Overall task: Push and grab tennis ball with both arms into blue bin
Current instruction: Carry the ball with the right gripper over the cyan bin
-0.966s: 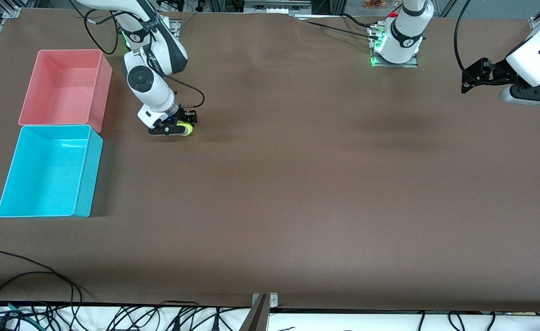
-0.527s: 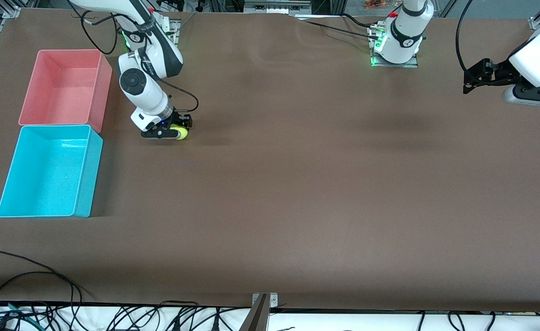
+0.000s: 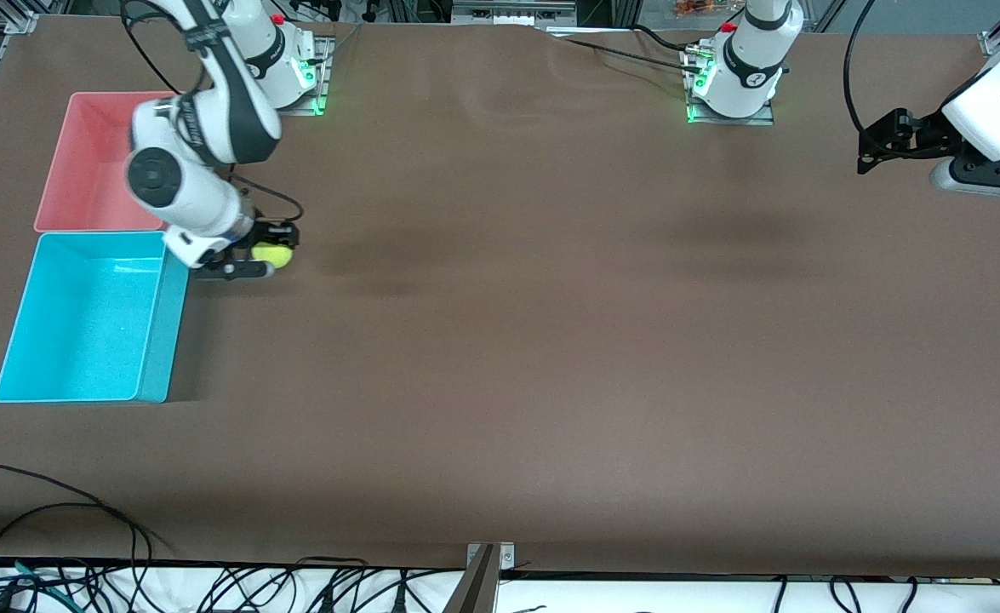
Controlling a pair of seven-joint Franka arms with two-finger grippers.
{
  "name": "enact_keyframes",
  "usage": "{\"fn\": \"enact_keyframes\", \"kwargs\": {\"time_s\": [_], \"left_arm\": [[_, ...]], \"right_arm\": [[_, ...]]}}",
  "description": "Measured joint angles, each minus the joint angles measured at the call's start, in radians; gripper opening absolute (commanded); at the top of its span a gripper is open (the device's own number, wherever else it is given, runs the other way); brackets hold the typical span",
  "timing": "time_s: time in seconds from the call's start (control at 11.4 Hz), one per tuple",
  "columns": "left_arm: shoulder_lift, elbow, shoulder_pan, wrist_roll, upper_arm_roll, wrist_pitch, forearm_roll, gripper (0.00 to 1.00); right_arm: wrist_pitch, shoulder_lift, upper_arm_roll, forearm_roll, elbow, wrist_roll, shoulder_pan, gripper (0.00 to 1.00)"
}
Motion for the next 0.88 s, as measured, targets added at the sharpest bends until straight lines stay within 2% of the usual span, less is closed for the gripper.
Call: {"fn": "enact_keyframes", "kwargs": {"time_s": [0.35, 0.61, 0.88], "left_arm": [[-0.005, -0.005, 0.0, 0.0, -0.002, 0.035, -0.002, 1.0], [-0.053, -0.068, 0.0, 0.0, -0.004, 0.077, -0.003, 1.0], [-0.078, -0.089, -0.007, 0.0, -0.02, 0.078, -0.003, 1.0]], "right_arm": [[-0.07, -0.02, -0.174, 0.0, 0.096, -0.152, -0.004, 0.01], [-0.098, -0.018, -0.281, 0.0, 0.142, -0.282, -0.004, 0.01], [-0.162, 0.029, -0.396, 0.0, 0.245, -0.434, -0.022, 0.01]]}}
